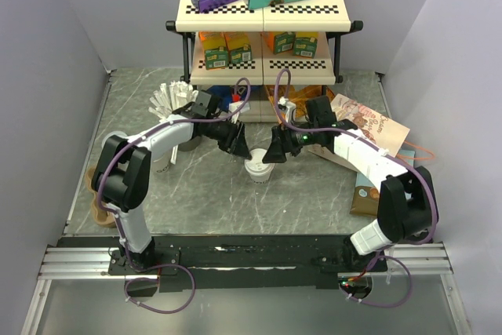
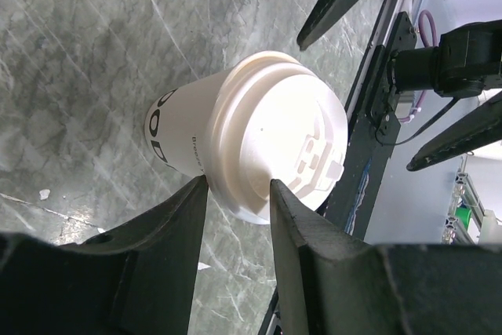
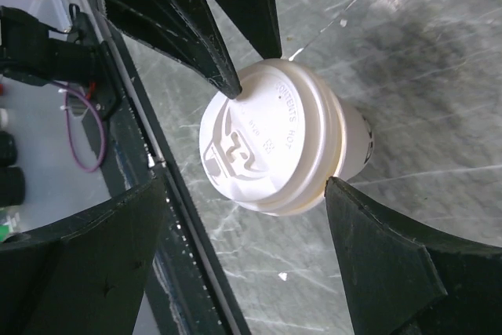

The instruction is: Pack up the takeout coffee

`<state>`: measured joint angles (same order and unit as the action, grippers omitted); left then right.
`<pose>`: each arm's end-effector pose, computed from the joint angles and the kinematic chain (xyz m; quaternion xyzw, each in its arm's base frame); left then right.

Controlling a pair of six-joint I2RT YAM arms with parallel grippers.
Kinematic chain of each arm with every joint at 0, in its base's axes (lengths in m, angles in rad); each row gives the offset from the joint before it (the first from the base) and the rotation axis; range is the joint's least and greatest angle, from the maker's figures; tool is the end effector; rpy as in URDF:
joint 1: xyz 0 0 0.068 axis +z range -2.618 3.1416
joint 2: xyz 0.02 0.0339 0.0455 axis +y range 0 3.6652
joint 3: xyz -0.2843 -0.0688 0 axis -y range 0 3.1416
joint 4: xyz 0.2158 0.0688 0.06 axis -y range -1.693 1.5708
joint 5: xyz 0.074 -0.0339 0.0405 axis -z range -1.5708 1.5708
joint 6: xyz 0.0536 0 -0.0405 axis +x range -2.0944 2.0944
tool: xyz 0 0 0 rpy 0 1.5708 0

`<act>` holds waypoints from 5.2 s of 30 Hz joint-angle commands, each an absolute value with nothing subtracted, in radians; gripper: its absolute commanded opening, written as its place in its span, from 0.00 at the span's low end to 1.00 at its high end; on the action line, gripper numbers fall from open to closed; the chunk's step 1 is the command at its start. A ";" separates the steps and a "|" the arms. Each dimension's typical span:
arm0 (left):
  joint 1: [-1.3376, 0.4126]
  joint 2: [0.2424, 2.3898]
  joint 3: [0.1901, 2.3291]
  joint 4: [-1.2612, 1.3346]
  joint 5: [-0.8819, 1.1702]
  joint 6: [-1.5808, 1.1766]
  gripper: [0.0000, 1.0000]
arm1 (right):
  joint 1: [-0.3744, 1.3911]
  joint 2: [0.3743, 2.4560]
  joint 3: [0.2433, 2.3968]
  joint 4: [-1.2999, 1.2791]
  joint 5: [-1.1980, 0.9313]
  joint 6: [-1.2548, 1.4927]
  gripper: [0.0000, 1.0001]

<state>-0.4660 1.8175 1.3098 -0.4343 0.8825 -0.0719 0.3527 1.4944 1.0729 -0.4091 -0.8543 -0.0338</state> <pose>0.3126 -0.2036 0.2493 0.2979 0.8174 -0.4658 0.1617 0.2614 0.1393 0.2828 -0.3100 0.8040 0.4336 0.2637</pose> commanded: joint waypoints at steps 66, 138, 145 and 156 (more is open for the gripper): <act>-0.466 1.640 1.243 -0.571 0.825 0.176 0.57 | 0.368 1.644 1.147 -0.420 -0.813 0.106 0.59; -0.511 1.847 1.307 -0.460 0.827 0.012 0.73 | 0.356 1.666 1.060 -0.334 -0.861 0.158 0.52; -0.511 1.868 1.305 -0.483 0.793 0.021 0.71 | 0.334 1.677 1.002 -0.241 -0.963 0.212 0.57; -0.511 1.897 1.335 -0.520 0.756 0.037 0.69 | 0.285 1.698 0.890 -0.062 -1.048 0.268 0.57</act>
<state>-0.5049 1.8442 1.3170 -0.5316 0.8936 0.0029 0.2878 1.6531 0.9367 -0.1265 -0.9882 0.2508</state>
